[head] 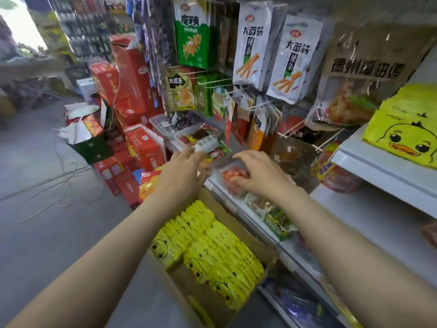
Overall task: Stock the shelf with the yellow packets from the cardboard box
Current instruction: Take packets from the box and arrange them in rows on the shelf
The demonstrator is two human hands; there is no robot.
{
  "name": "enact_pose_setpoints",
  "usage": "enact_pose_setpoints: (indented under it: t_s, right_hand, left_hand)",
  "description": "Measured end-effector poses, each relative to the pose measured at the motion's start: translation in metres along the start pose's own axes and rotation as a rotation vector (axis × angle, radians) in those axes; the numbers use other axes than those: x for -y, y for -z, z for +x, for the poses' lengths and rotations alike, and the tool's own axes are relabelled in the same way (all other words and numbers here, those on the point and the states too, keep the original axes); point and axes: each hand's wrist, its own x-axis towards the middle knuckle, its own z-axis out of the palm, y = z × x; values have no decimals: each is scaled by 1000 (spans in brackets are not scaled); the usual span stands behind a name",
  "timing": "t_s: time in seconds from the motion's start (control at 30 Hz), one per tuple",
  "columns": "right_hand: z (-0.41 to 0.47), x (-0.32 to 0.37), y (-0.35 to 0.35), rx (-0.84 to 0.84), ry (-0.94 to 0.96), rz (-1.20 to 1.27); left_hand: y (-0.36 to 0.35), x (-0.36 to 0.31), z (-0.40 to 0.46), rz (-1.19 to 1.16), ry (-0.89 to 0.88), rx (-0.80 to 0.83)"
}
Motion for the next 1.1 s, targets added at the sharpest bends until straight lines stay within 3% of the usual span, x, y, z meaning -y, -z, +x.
enact_pose_setpoints:
  t_s: [0.17,0.4,0.6,0.8,1.0,1.1]
  right_hand:
    - [48,-22,-61,146,-30,25]
    - [55,-48,-180,423,-182,168]
    - [27,-64,-287,662,-364,212]
    - [-22,-68,-372,880,-661,358]
    - [-66,-71,-412,866,-882,432]
    - [-72,-67,-419,794,-881,375]
  left_hand:
    - [-60,28,28,-62,37,105]
    - [-173,88,22,-89,115,398]
    - [-277,126,7,-144,110,746]
    - [-360,146,-25,-192,19,1071]
    - [-403,158,-38,-143,-106,1164]
    - [-414,165,-43,-136,-167,1145]
